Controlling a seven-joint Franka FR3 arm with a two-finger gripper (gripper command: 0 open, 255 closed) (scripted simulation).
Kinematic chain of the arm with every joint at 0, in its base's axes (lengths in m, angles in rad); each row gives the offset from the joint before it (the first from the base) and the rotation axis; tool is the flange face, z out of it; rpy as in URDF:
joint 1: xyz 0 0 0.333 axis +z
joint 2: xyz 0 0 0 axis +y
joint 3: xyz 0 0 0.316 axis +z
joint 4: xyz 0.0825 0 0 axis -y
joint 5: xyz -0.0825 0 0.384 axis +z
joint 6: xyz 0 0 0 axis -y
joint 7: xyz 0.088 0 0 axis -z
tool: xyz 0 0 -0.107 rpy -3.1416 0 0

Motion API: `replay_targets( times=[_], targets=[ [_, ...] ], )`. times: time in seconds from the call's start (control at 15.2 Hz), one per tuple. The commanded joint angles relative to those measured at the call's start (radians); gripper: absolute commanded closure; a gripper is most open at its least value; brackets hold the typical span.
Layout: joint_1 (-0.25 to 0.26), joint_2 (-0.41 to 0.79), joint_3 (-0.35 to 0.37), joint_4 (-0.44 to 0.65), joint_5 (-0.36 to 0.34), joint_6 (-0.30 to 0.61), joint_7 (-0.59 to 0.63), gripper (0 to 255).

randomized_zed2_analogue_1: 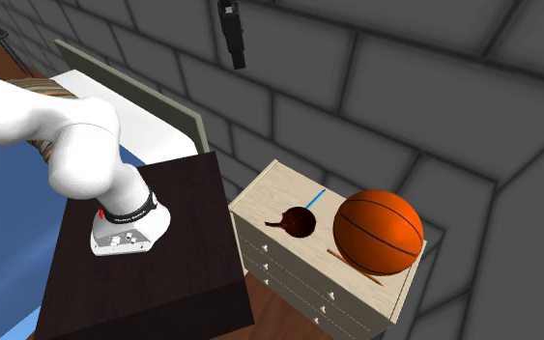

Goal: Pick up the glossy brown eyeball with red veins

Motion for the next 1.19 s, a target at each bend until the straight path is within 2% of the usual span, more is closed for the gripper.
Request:
replay_targets(
  times=[0.0,0.59,1.12],
  targets=[
    [0.0,0.0,0.0,0.0,0.0,0.0,0.0,0],
    [-0.029,-0.004,-0.032,-0.301,-0.016,0.307,-0.019,0],
    [-0.057,0.114,-0.068,-0.493,-0.028,0.625,-0.04,0]
  ],
)
